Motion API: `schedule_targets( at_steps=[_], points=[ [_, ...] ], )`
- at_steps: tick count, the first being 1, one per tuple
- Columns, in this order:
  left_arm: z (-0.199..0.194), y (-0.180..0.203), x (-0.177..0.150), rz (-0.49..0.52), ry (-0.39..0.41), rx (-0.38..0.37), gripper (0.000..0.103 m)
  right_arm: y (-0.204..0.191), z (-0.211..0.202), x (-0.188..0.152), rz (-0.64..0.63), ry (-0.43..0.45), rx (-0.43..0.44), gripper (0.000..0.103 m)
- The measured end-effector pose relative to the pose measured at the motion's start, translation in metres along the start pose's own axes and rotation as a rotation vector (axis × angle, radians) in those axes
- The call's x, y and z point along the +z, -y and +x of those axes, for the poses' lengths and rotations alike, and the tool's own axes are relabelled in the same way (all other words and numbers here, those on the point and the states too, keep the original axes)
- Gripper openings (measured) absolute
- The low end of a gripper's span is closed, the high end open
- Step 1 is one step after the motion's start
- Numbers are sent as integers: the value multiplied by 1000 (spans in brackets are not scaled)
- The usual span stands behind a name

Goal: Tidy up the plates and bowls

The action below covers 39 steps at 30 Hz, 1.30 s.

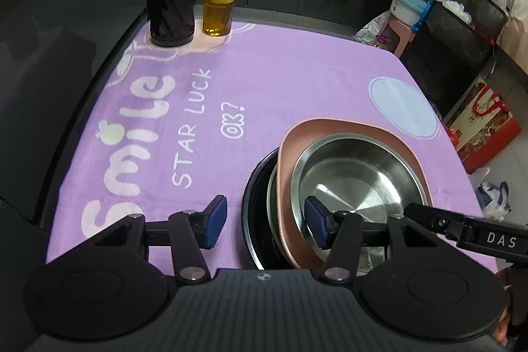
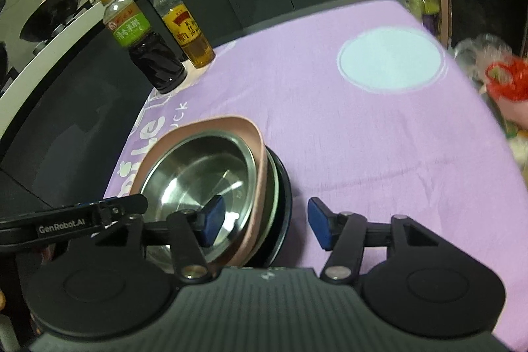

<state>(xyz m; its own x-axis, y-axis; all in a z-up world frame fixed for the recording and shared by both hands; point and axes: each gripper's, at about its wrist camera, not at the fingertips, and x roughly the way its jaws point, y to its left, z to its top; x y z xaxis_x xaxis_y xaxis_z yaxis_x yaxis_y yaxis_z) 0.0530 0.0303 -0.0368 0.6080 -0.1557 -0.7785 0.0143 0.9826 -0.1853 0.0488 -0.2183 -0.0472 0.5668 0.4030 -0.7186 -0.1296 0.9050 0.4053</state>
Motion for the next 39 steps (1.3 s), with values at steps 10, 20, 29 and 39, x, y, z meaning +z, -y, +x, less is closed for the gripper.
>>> schedule_targets(
  at_steps=[10, 20, 29, 39],
  points=[
    [14, -6, -2, -16, -37, -24, 61, 4, 8, 0, 44, -42, 16, 55],
    [26, -11, -4, -46, -71, -56, 67, 7, 17, -1, 66, -64, 22, 56],
    [31, -17, -6, -103, -68, -91, 74, 6, 21, 0, 72, -81, 58, 56],
    [36, -17, -10, -138, -146, -174, 78, 3, 21, -1, 58, -81, 60, 56]
  ],
)
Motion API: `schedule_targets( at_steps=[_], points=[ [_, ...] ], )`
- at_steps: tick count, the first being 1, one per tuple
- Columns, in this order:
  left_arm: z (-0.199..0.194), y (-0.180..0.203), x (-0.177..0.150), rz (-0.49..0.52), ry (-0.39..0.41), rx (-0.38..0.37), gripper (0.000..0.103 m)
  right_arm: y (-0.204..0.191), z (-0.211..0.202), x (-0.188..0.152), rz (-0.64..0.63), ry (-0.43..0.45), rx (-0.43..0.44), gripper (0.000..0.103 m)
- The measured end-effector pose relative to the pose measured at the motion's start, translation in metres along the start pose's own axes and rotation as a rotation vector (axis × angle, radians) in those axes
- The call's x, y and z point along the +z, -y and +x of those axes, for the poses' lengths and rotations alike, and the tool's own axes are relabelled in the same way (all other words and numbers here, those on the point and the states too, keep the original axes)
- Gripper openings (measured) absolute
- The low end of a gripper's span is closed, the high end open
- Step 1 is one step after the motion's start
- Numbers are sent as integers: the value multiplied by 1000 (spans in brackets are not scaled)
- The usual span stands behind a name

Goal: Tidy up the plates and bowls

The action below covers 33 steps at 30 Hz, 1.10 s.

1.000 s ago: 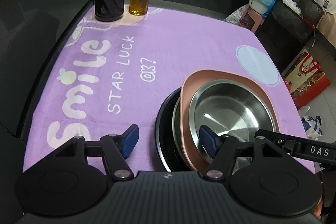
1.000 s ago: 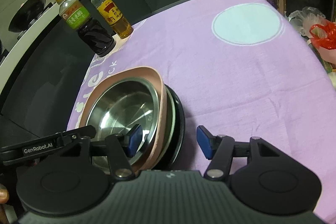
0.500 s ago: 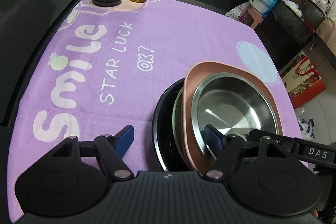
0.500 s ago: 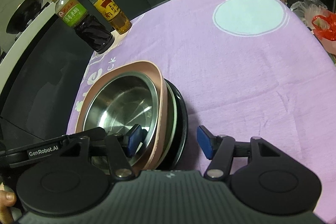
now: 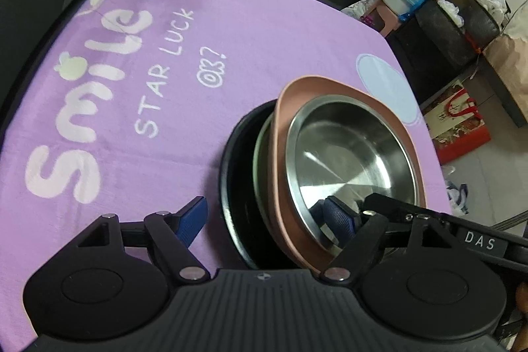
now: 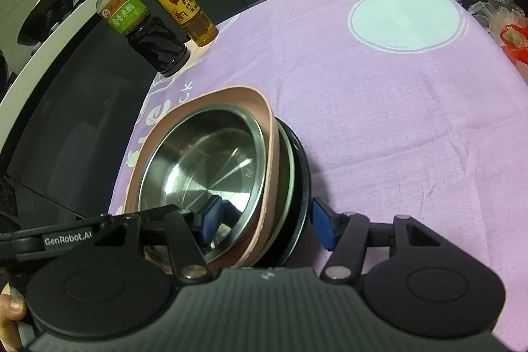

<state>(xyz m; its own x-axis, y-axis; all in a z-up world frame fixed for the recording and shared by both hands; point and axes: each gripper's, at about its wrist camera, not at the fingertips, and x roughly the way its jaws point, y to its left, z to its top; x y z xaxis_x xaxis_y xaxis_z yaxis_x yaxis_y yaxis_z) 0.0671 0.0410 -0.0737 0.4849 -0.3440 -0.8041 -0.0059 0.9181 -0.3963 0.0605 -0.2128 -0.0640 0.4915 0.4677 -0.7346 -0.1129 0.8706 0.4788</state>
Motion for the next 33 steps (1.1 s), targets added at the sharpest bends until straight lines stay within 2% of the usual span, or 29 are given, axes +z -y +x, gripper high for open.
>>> schedule_targets(
  at_steps=[6, 13, 17, 26, 33],
  points=[
    [7, -8, 1, -57, -36, -62, 78, -2, 0, -1, -11, 9, -2, 56],
    [11, -2, 2, -24, -38, -85, 74, -2, 0, 1, -14, 26, -19, 56],
    [9, 1, 1, -11, -29, -81, 72, -4, 3, 2, -31, 18, -1, 56],
    [1, 9, -1, 40, 2, -32, 69, -11, 2, 1, -61, 23, -27, 54],
    [-3, 10, 2, 35, 17, -37, 69, -14, 0, 3, -61, 39, -33, 54]
  ],
)
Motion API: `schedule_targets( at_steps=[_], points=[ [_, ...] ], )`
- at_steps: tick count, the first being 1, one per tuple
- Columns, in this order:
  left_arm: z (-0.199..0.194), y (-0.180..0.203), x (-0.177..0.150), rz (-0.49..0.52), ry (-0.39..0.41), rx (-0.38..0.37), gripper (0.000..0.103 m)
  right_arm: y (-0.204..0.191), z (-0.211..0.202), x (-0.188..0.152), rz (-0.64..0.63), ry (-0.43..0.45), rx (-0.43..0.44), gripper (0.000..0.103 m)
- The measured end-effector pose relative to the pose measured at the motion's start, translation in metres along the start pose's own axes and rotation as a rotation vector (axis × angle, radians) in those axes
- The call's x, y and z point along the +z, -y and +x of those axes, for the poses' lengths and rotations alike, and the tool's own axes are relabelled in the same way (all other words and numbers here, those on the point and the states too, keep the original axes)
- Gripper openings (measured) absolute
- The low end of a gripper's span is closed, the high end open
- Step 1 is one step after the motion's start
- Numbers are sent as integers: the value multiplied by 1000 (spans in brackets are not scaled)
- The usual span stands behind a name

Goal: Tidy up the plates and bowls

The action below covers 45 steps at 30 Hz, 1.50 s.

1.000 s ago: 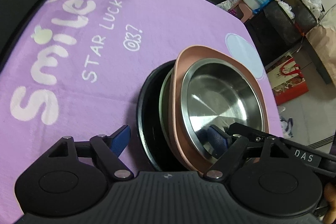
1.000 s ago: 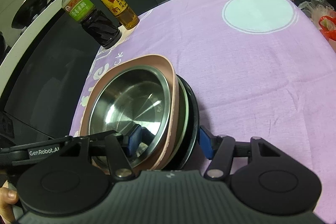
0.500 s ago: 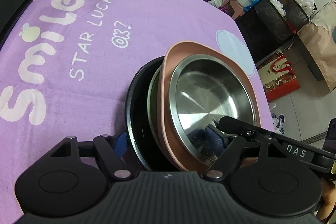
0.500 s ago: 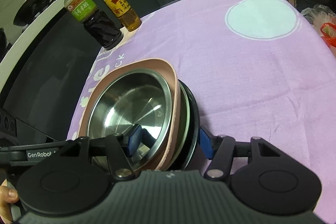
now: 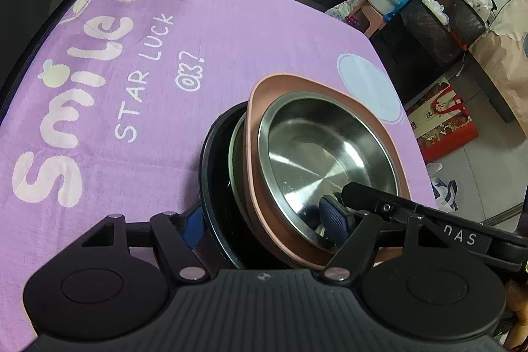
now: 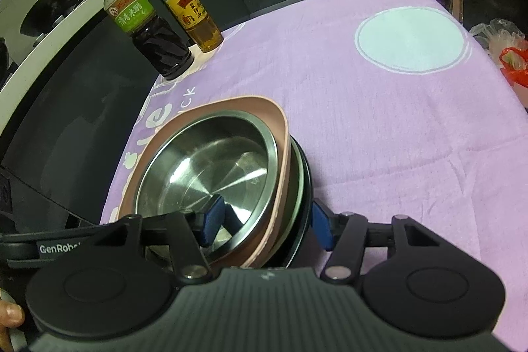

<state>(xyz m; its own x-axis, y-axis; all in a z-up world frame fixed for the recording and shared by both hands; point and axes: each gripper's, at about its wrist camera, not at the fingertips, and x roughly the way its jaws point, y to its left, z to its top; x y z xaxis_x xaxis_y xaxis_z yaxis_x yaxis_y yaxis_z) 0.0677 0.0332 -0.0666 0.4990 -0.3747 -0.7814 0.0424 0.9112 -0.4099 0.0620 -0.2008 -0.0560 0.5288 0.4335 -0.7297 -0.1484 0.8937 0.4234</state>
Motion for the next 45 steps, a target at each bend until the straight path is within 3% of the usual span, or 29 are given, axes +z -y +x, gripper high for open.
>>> schedule_targets(
  at_steps=[22, 45],
  points=[
    [-1, 6, 30, 38, 85, -12, 69, -5, 1, 26, -31, 79, 10, 54],
    [29, 6, 105, 53, 154, 6, 69, 1, 32, 88, -33, 132, 28, 54]
  ],
)
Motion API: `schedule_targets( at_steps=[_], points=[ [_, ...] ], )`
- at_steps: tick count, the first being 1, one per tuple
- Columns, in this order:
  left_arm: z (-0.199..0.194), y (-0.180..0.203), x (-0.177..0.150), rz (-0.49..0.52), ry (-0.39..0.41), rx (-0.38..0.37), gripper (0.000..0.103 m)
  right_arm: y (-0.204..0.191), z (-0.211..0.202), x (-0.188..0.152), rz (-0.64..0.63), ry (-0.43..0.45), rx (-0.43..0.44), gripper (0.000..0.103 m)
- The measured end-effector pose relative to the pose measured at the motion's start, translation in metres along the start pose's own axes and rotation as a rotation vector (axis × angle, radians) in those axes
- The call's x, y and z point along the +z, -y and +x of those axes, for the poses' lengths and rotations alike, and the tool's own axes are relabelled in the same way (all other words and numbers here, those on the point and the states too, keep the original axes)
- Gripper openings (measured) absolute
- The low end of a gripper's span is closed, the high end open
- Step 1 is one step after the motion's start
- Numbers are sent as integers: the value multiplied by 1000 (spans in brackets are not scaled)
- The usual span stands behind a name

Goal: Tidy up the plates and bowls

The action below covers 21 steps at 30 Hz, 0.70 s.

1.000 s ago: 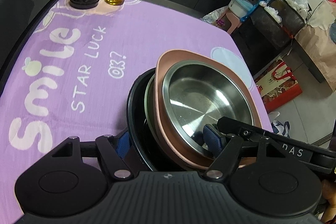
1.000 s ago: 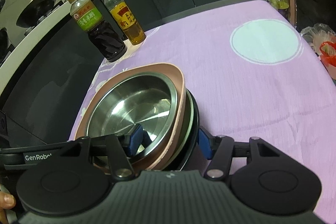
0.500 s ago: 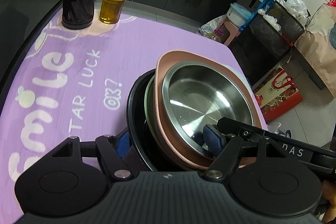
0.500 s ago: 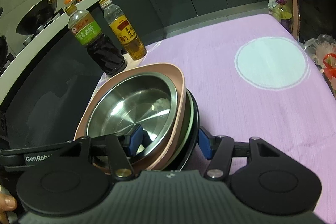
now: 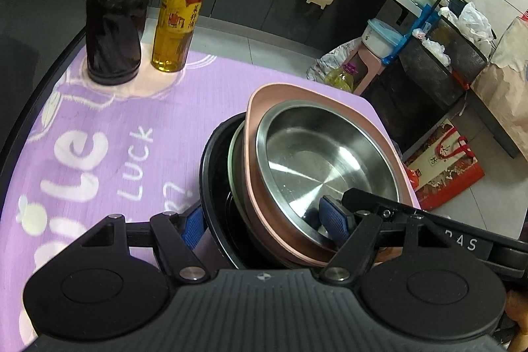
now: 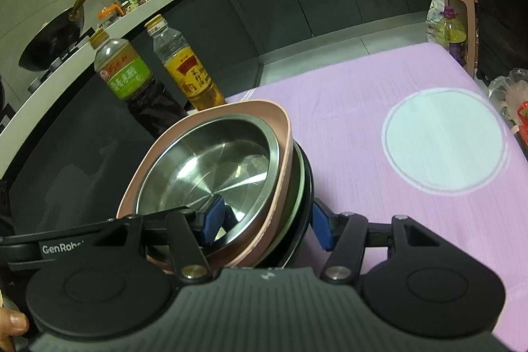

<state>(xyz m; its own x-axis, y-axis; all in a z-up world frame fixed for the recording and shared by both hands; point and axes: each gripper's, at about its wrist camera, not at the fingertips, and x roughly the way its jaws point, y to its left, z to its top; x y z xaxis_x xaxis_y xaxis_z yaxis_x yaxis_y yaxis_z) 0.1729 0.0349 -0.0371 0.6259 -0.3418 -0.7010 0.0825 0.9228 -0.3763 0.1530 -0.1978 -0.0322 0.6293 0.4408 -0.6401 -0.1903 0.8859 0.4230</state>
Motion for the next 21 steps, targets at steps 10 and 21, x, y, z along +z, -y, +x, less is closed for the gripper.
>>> schedule_targets(
  at_steps=[10, 21],
  points=[
    [30, -5, 26, -7, -4, 6, 68, 12, 25, 21, 22, 0, -4, 54],
    [56, -9, 46, -4, 2, 14, 67, 26, 46, 36, 46, -2, -6, 54]
  ],
)
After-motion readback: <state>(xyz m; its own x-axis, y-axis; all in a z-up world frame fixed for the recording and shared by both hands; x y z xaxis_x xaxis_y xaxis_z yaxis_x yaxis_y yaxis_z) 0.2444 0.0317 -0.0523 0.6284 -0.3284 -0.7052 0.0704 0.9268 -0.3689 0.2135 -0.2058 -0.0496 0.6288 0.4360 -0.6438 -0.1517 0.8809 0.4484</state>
